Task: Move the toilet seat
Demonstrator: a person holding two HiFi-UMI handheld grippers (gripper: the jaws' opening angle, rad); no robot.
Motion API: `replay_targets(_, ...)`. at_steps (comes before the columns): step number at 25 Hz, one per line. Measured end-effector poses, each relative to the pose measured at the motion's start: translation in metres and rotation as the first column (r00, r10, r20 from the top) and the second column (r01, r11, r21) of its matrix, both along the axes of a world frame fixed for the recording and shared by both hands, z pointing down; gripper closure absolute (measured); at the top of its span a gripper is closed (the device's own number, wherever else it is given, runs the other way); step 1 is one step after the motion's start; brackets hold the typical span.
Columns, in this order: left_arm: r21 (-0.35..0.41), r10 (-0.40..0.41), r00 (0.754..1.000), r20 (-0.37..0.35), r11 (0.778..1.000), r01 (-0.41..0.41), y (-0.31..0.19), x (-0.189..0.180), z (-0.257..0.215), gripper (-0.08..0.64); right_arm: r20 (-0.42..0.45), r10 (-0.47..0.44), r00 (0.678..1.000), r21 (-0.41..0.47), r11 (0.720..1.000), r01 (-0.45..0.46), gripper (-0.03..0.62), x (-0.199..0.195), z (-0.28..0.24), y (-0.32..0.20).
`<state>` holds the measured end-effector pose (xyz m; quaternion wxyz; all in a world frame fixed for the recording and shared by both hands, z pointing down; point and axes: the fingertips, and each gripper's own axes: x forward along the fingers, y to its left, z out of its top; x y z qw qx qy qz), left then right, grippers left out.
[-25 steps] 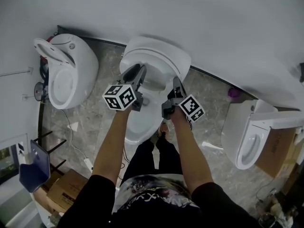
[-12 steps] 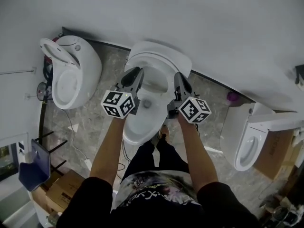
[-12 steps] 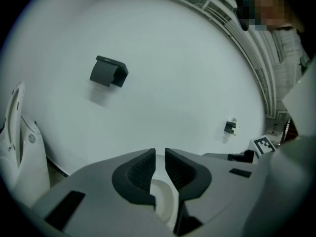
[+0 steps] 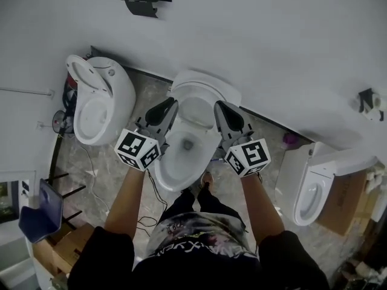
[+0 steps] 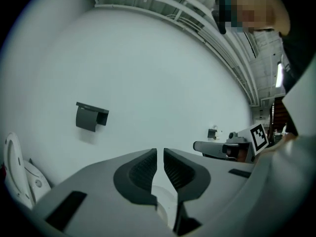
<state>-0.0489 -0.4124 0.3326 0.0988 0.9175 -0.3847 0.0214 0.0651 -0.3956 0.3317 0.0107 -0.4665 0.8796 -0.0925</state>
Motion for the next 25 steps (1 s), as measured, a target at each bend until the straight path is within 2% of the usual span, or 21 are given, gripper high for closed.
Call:
replay_targets(7, 0.074, 0.054, 0.999, 0.003, 0.996, -0.054, 0.042, -0.008, -0.072, 0.509, -0.108, -0.108, 0.988, 0.093, 0.989, 0.118, 0.588, -0.033, -0.074, 0.034)
replay_targets(11, 0.125, 0.069, 0.998, 0.005, 0.990, -0.069, 0.061, -0.009, -0.105, 0.520, -0.163, -0.152, 0.975, 0.116, 0.978, 0.171, 0.588, -0.045, -0.102, 0.056)
replay_targets(16, 0.176, 0.095, 0.995, 0.004, 0.980, -0.095, 0.082, -0.012, -0.135, 0.525, -0.186, -0.187, 0.965, 0.116, 0.971, 0.211, 0.588, -0.053, -0.128, 0.073)
replay_targets(25, 0.194, 0.112, 0.993, 0.027, 0.974, -0.115, 0.099, -0.017, -0.150, 0.526, -0.191, -0.198, 0.961, 0.125, 0.966, 0.224, 0.588, -0.058, -0.143, 0.086)
